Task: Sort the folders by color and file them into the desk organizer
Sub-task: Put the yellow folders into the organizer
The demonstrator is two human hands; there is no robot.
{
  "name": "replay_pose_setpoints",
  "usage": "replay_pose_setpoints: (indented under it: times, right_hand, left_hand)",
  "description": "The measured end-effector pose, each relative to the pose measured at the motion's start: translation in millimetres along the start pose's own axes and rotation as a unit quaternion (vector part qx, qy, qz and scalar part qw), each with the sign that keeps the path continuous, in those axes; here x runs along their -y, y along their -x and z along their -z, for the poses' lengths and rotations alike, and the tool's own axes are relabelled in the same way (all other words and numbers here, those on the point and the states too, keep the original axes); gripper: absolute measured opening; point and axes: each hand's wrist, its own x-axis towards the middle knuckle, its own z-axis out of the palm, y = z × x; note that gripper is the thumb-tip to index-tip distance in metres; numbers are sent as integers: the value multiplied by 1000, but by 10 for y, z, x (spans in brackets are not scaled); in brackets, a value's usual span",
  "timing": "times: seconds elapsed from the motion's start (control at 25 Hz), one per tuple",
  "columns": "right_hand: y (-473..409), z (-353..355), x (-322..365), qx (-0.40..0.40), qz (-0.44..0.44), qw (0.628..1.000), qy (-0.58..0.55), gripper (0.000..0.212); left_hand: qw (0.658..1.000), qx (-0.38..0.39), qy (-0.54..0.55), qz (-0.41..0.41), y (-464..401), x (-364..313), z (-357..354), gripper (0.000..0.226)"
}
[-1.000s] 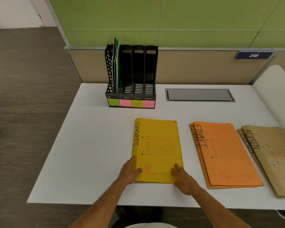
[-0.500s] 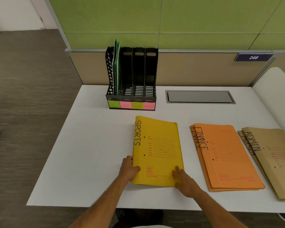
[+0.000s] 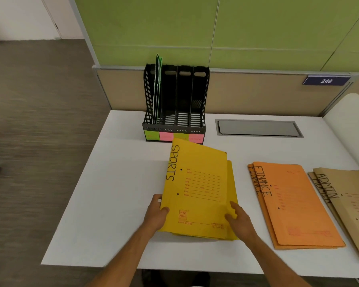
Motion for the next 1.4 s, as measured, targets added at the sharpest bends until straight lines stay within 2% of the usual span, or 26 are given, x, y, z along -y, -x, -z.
replay_pose_setpoints:
  times: [0.16,0.32,0.44,0.68,0.88,0.96,1.0,1.2,1.32,1.36,1.4]
  right_hand:
    - [-15,-116,490,28,-62,971,-230,56]
    - [8,-363,973,59,-48,958,-278,25]
    - [8,-595,1262,50,-35,949,-308,23]
    - [67,-822,1579,74,-69,927,-360,47]
    - [59,-623,1858,58,5,933,-354,76]
    - [17,-524,1922,30,37,939,-340,96]
    - [7,-481,1947,15,56,940,-335,98]
    - [-40,-247,2166,-48,122,929,-345,82]
    - [-106,-101,2397,-87,141,919,-358,38]
    - [-125,-63,2489,-100,148,916,-359,36]
    - [-161,-28,2579,-113,157,915,-355,43]
  left_hand:
    - [1000,26,14,-8,-143,-93,586,36]
    - [999,44,21,-11,-239,-30,1087,36]
    - [997,60,36,-22,-373,113,1395,38]
    - [996,80,28,-26,-506,155,1688,41]
    - [993,81,-52,-65,-786,-72,1645,41]
    - [989,74,-97,-82,-929,-126,1596,44]
    - [985,71,-128,-90,-984,-147,1587,49]
    - [959,52,-264,-92,-1282,-205,1662,71]
    - [931,67,-353,-70,-1510,-245,1701,79]
    - [916,77,-389,-59,-1583,-245,1699,82]
    - [902,85,-421,-45,-1653,-250,1689,86]
